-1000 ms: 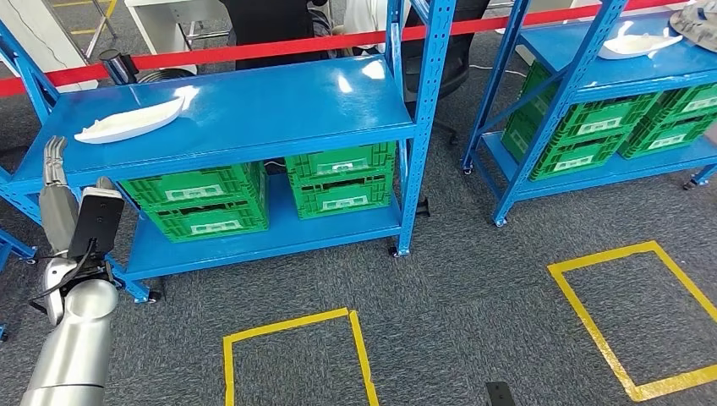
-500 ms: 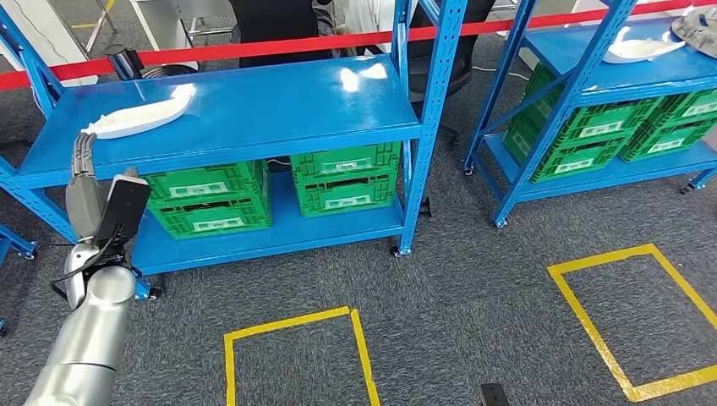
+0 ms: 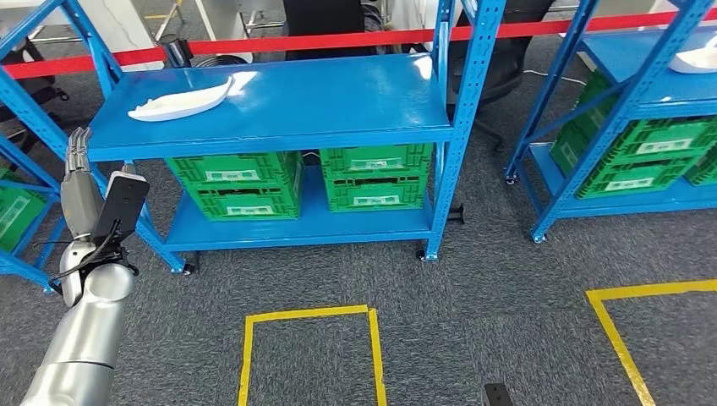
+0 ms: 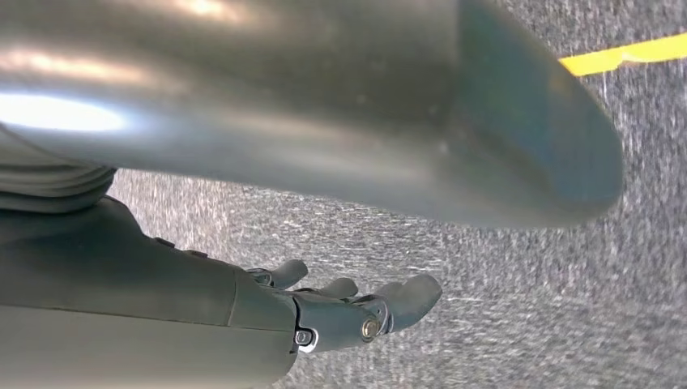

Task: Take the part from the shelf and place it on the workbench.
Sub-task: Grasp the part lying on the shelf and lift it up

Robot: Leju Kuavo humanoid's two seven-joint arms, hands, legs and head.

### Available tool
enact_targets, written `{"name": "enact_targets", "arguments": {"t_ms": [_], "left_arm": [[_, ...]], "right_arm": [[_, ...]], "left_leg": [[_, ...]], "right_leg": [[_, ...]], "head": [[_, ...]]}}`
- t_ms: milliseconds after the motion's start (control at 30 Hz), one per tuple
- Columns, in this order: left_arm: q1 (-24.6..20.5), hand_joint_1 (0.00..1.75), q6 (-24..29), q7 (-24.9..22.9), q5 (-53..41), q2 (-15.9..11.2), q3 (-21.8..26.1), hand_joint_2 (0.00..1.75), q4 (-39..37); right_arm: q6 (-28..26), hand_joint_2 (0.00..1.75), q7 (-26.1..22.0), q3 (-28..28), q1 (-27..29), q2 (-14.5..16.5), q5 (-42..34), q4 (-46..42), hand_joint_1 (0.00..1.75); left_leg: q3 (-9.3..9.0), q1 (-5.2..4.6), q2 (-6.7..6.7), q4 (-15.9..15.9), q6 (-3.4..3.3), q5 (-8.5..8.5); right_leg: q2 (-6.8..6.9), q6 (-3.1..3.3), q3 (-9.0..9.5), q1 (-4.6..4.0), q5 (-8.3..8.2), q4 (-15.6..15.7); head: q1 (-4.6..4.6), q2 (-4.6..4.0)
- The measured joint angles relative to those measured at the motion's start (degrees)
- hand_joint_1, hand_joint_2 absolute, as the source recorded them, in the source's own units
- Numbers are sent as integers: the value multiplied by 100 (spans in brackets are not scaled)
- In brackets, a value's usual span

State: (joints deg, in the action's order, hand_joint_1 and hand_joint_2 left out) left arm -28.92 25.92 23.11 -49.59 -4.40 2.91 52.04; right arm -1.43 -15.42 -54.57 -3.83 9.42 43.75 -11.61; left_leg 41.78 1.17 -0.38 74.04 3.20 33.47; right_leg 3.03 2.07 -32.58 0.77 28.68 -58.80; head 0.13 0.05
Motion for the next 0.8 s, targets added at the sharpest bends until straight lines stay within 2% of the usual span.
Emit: {"name": "enact_targets", "arguments": {"t_ms": [33, 67, 100, 133, 167, 200, 233, 267, 300, 333, 367, 400, 433, 467, 500, 533, 567, 633, 667, 700, 800], "left_arm": [[-3, 0, -1, 18, 8, -3, -1, 0, -15], [-14, 0, 3, 53, 28, -8, -2, 0, -35], [-38, 0, 13, 99, 58, -15, -6, 0, -60], [-79, 0, 24, 147, 94, -22, -13, 0, -91], [-127, 0, 34, 189, 126, -26, -24, 0, -128], [-170, 0, 40, 216, 148, -30, -34, 0, -162], [-199, 0, 44, 233, 162, -39, -42, 0, -196], [-212, 0, 45, 242, 170, -50, -46, 0, -227], [-216, 0, 49, 245, 174, -62, -46, 0, -254], [-228, 0, 55, 247, 176, -68, -49, 0, -279], [-249, 0, 62, 251, 177, -65, -54, 0, -301], [-272, 0, 75, 258, 177, -52, -66, 0, -326], [-296, 0, 90, 265, 177, -37, -83, 0, -354], [-309, 0, 106, 272, 177, -22, -103, 0, -388], [-313, 0, 121, 277, 177, -10, -123, 0, -423], [-313, 0, 130, 279, 177, -3, -140, 0, -455], [-314, 0, 134, 280, 176, 1, -159, 0, -484], [-319, 0, 137, 281, 176, 4, -183, 0, -517], [-325, 0, 138, 281, 176, 4, -190, 0, -528], [-333, 0, 143, 280, 176, 3, -190, 0, -534], [-345, 0, 194, 278, 173, 2, -192, 0, -546]], "right_arm": [[2, 0, 0, -10, -1, 1, -2, 0, 0], [3, 0, -1, -18, -4, 3, -3, 0, 0], [4, 0, -4, -23, -8, 8, -3, 0, 0], [5, 0, -9, -26, -10, 13, -4, 0, 0], [9, 0, -14, -30, -12, 17, -5, 0, 0], [15, 0, -19, -34, -15, 19, -7, 0, 0], [27, 0, -22, -40, -19, 20, -8, 0, 0], [40, 0, -25, -46, -26, 21, -9, 0, 0], [52, 0, -26, -50, -34, 21, -9, 0, 0], [61, 0, -27, -54, -40, 21, -9, 0, 0], [66, 0, -26, -56, -41, 21, -9, 0, 0], [69, 0, -21, -60, -35, 20, -10, 0, 0], [71, 0, -15, -66, -24, 20, -18, 0, 0], [73, 0, -8, -77, -12, 20, -33, 0, 0], [74, 0, -3, -94, -3, 20, -57, 0, 0], [78, 0, -2, -115, -1, 20, -80, 0, 0], [83, 0, -2, -137, -4, 20, -98, 0, 0], [92, 0, -4, -163, -17, 20, -108, 0, 0], [97, 0, -6, -169, -23, 20, -108, 0, 0], [103, 0, -7, -173, -25, 22, -109, 0, 0], [131, 0, -7, -189, -24, 32, -109, 0, 0]], "left_leg": [[12, -2, 10, 14, -12, -71], [-99, -9, 40, -210, -34, -240], [-303, -26, 143, -607, -70, -453], [-514, -67, 306, -1012, -112, -601], [-671, -102, 434, -1325, -160, -701], [-754, -136, 522, -1504, -202, -736], [-761, -161, 517, -1545, -234, -719], [-746, -156, 434, -1551, -264, -735], [-743, -144, 367, -1566, -291, -751], [-743, -126, 306, -1582, -320, -767], [-743, -103, 254, -1600, -351, -784], [-739, -86, 203, -1609, -376, -795], [-728, -81, 149, -1608, -391, -799], [-719, -78, 92, -1604, -402, -800], [-713, -77, 35, -1598, -404, -800], [-711, -75, -17, -1588, -402, -799], [-710, -71, -64, -1575, -395, -795], [-706, -65, -134, -1535, -354, -777], [-697, -70, -160, -1511, -324, -766], [-685, -82, -176, -1491, -302, -750], [-681, -103, -189, -1499, -327, -745]], "right_leg": [[90, 9, 10, -11, 12, -1], [177, 14, 28, -21, 26, -1], [260, 11, 53, -32, 44, -1], [336, -4, 76, -54, 65, -5], [407, -26, 92, -74, 84, -8], [474, -50, 105, -91, 100, -10], [541, -76, 113, -102, 109, -7], [609, -100, 126, -106, 114, 0], [586, -134, 138, -98, 133, -8], [449, -173, 123, -83, 181, -65], [238, -210, 53, -66, 281, -224], [-6, -243, -91, -44, 436, -515], [-178, -265, -290, -33, 607, -893], [-251, -279, -501, -28, 748, -1278], [-271, -290, -661, -26, 800, -1547], [-273, -294, -722, -23, 735, -1604], [-274, -293, -671, -18, 567, -1435], [-297, -278, -356, -6, 165, -690], [-314, -256, -222, -3, 40, -374], [-328, -237, -144, -1, -18, -180], [-330, -189, -129, -6, -39, -104]], "head": [[-1, 0], [-2, -1], [-2, -1], [-2, -1], [1, 0], [5, 0], [9, 0], [12, 1], [13, 0], [15, 1], [23, 1], [32, 0], [40, 0], [46, -1], [47, -1], [47, -1], [48, -1], [51, -1], [50, -1], [49, -1], [44, 0]]}}
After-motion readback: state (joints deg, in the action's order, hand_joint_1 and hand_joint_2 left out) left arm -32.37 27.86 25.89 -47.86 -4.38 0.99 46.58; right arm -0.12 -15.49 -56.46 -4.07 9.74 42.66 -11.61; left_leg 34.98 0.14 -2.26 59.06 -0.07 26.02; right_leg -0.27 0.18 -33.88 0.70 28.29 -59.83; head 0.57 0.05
